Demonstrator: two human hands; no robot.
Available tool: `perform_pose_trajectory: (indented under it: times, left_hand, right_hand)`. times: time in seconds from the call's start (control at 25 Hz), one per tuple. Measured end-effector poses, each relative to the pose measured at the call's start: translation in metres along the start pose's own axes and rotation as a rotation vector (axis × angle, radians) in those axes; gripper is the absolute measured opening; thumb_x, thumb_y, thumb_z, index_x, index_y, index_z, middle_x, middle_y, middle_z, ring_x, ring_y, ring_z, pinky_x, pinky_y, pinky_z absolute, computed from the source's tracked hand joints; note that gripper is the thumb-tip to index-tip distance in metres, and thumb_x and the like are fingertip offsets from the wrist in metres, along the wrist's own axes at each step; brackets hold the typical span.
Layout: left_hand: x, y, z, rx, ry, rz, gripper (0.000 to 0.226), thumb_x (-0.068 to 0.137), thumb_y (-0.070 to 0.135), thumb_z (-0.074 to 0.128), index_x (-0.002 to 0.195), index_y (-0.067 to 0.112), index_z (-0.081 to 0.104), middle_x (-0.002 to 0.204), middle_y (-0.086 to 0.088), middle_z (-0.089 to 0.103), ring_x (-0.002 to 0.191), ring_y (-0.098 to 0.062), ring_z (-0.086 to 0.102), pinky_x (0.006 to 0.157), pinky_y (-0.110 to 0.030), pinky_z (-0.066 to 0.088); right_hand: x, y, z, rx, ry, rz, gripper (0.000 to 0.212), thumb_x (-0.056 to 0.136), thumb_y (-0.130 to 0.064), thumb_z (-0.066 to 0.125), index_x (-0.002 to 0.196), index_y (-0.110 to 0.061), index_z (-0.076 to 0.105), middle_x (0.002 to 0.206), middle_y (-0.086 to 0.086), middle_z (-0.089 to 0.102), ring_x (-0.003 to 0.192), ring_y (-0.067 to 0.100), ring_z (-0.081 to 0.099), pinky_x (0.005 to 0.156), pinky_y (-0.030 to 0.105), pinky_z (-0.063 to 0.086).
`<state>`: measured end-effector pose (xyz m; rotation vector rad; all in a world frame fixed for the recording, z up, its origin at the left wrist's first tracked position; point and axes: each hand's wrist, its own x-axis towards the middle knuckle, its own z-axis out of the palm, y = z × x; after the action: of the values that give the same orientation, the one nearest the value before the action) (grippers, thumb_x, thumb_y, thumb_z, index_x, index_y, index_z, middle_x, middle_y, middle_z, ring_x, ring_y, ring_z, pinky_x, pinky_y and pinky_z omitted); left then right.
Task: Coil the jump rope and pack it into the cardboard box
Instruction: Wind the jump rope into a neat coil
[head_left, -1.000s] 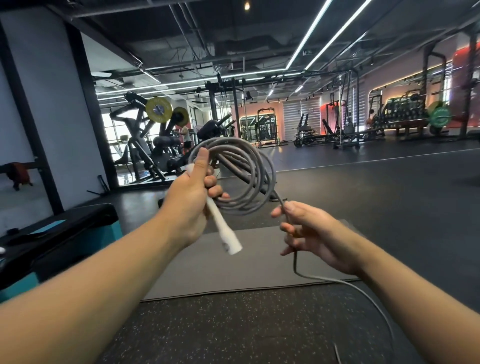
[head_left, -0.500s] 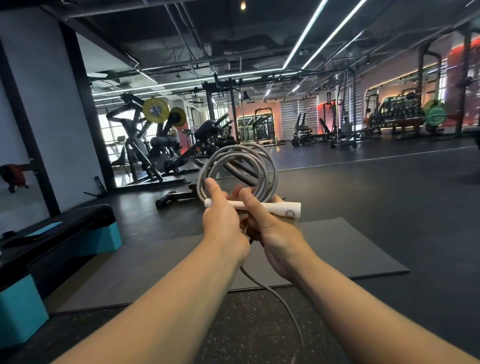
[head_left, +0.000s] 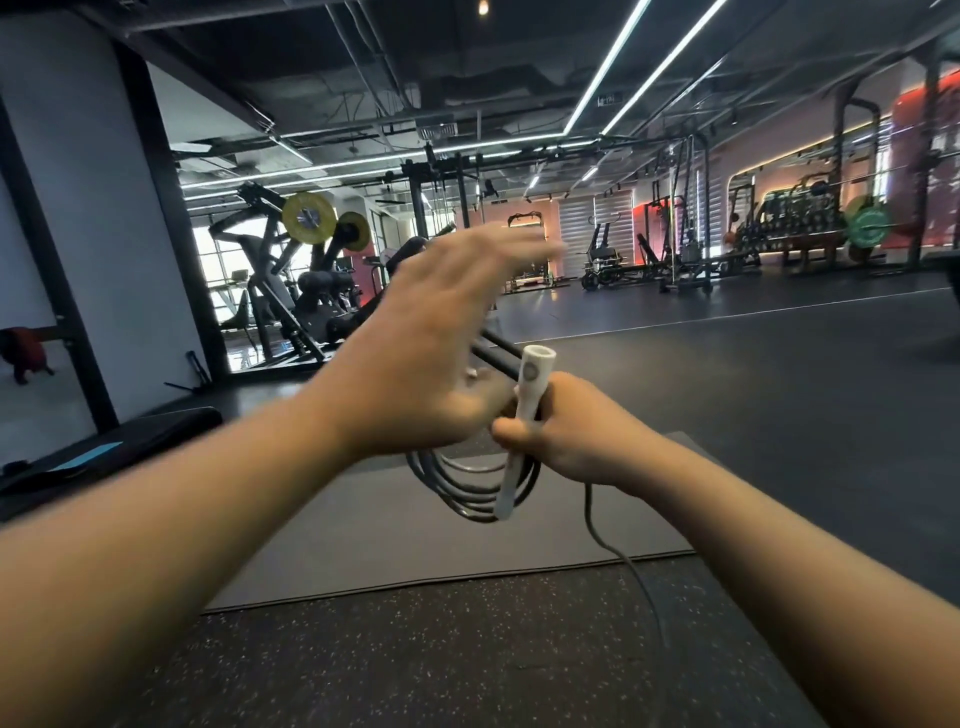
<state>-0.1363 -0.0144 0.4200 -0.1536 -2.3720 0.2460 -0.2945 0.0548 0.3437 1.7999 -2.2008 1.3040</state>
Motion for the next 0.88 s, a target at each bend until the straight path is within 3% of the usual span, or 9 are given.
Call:
perform_pose_trajectory:
  times: [0.08,0.12,0.2,0.24,0.32,0.48,0.6,0.72,0.88]
  left_hand:
    - [0.019,0.004,-0.006,0.317,-0.426,0.112,0.081,0.081,0.038,0.054,0.157,0.028,0.025,0.158,0.006,0.035,0.149,-0.015,0.025,0.124,-0.039,0.016]
    - [0.024,0.005,-0.003,0.448,-0.580,0.094,0.076,0.082,0.044,0.053,0.152,0.028,0.032,0.153,0.005,0.043,0.143,-0.018,0.034,0.120,-0.039,0.025]
    - [0.024,0.008,0.006,0.587,-0.713,-0.011,0.036,0.083,0.042,0.060,0.116,0.029,0.053,0.116,0.004,0.061,0.111,-0.020,0.057,0.093,-0.036,0.043]
    - [0.021,0.008,0.013,0.605,-0.698,-0.077,0.015,0.084,0.036,0.063,0.091,0.030,0.051,0.094,0.005,0.059,0.094,-0.021,0.058,0.078,-0.034,0.043]
    - [0.015,0.006,0.026,0.644,-0.641,-0.138,0.029,0.084,0.027,0.064,0.069,0.026,0.039,0.070,0.006,0.043,0.077,-0.024,0.052,0.064,-0.033,0.039]
    - [0.000,-0.005,0.049,0.309,-0.574,-0.367,0.017,0.078,0.034,0.074,0.092,0.031,0.067,0.081,0.005,0.065,0.079,-0.022,0.063,0.061,-0.030,0.043]
    - [-0.013,-0.023,0.054,0.023,-0.580,-0.445,0.017,0.075,0.025,0.076,0.072,0.035,0.062,0.070,0.006,0.066,0.067,-0.013,0.060,0.054,-0.027,0.043]
    - [-0.016,-0.031,0.051,0.029,-0.581,-0.362,0.006,0.079,0.026,0.074,0.082,0.027,0.070,0.073,0.002,0.068,0.068,-0.018,0.059,0.058,-0.032,0.044]
    - [-0.021,-0.033,0.049,0.036,-0.628,-0.374,0.010,0.083,0.026,0.071,0.091,0.020,0.072,0.079,-0.004,0.070,0.074,-0.025,0.063,0.063,-0.035,0.049]
  right_hand:
    - [0.001,-0.008,0.000,-0.183,-0.063,-0.058,0.021,0.086,-0.027,0.073,0.078,-0.009,0.068,0.075,0.011,0.070,0.070,0.022,0.062,0.065,0.041,0.050]
    - [0.001,-0.012,0.000,-0.239,-0.068,-0.064,0.021,0.084,-0.030,0.075,0.084,-0.009,0.070,0.082,0.011,0.074,0.074,0.024,0.065,0.068,0.041,0.053]
    - [0.001,-0.019,-0.001,-0.303,-0.079,-0.032,0.021,0.082,-0.032,0.077,0.089,-0.014,0.071,0.085,0.008,0.074,0.074,0.022,0.063,0.067,0.037,0.055]
    - [0.002,-0.021,0.000,-0.341,-0.090,-0.015,0.020,0.080,-0.032,0.078,0.089,-0.015,0.072,0.084,0.007,0.074,0.075,0.023,0.064,0.067,0.036,0.055]
    - [0.000,-0.022,0.001,-0.375,-0.114,0.006,0.019,0.077,-0.029,0.079,0.089,-0.016,0.073,0.086,0.009,0.073,0.077,0.027,0.066,0.069,0.039,0.058]
    - [-0.003,-0.019,0.004,-0.458,-0.156,0.038,0.021,0.078,-0.029,0.078,0.076,-0.013,0.065,0.081,0.011,0.071,0.070,0.023,0.057,0.062,0.036,0.050]
    - [-0.005,-0.019,0.005,-0.467,-0.163,0.018,0.023,0.077,-0.028,0.076,0.085,-0.008,0.071,0.078,0.013,0.071,0.066,0.024,0.055,0.058,0.035,0.047]
    - [-0.004,-0.017,0.007,-0.453,-0.163,-0.010,0.023,0.076,-0.034,0.076,0.078,-0.015,0.063,0.071,0.005,0.063,0.067,0.023,0.054,0.056,0.034,0.041]
    - [-0.005,-0.010,0.005,-0.429,-0.223,-0.001,0.023,0.081,-0.037,0.071,0.079,-0.015,0.062,0.071,0.005,0.062,0.067,0.023,0.054,0.057,0.034,0.040]
